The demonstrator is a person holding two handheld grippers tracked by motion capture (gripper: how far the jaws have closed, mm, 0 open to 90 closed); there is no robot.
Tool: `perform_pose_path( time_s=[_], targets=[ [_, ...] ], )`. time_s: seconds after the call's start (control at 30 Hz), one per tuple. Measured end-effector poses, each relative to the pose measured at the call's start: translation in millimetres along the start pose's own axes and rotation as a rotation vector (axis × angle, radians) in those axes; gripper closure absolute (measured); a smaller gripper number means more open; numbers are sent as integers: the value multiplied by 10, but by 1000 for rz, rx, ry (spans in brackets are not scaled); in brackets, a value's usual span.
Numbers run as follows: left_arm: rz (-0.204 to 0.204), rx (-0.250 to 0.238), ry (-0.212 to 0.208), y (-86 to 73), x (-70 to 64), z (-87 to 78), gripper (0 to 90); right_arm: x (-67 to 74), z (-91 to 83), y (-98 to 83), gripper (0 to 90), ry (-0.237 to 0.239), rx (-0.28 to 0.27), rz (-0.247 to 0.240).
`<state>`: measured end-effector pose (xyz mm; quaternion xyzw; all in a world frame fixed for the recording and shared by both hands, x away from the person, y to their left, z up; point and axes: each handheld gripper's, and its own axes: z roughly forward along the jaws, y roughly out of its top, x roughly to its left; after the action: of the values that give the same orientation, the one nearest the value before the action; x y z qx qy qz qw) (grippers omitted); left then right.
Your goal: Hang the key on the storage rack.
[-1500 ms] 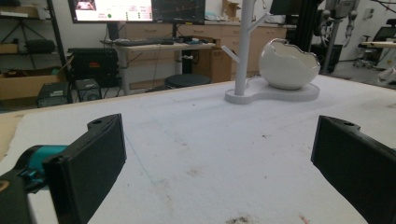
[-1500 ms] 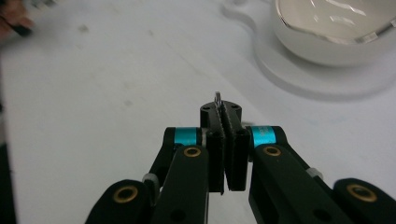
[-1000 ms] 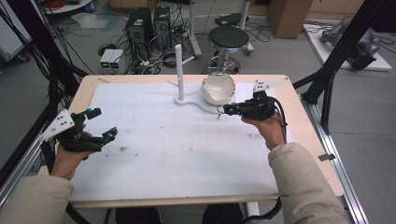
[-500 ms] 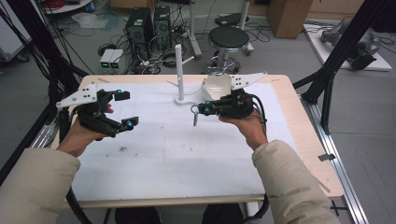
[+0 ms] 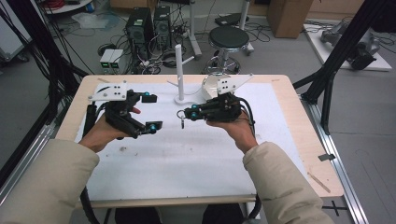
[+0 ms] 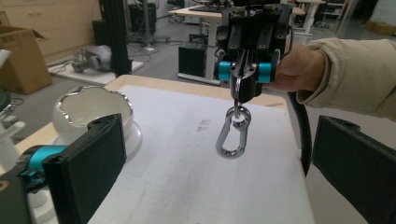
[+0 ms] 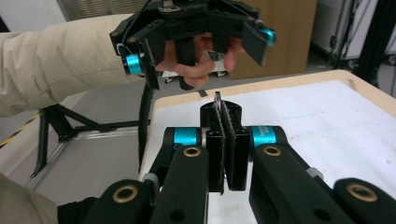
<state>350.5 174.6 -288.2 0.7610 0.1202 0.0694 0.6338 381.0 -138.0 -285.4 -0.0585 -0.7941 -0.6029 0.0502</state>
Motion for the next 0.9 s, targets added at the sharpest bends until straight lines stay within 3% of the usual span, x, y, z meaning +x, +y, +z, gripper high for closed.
perform_pose_path(
  time_s=[0.27,0.57,0.6,0.73,0.9],
  targets=[
    [-12,13,-44,48,-27,189,35,6,53,4,891,19,-7,0],
    [-20,25,-91,53,-19,265,44,4,40,4,890,23,-14,9],
    [-24,21,-93,54,-22,265,119,4,40,3,890,23,-15,10],
    [-48,11,-113,59,-14,258,175,-1,41,2,890,28,-19,10],
    [-52,14,-119,62,-14,256,276,3,48,2,890,34,-18,9]
  ],
)
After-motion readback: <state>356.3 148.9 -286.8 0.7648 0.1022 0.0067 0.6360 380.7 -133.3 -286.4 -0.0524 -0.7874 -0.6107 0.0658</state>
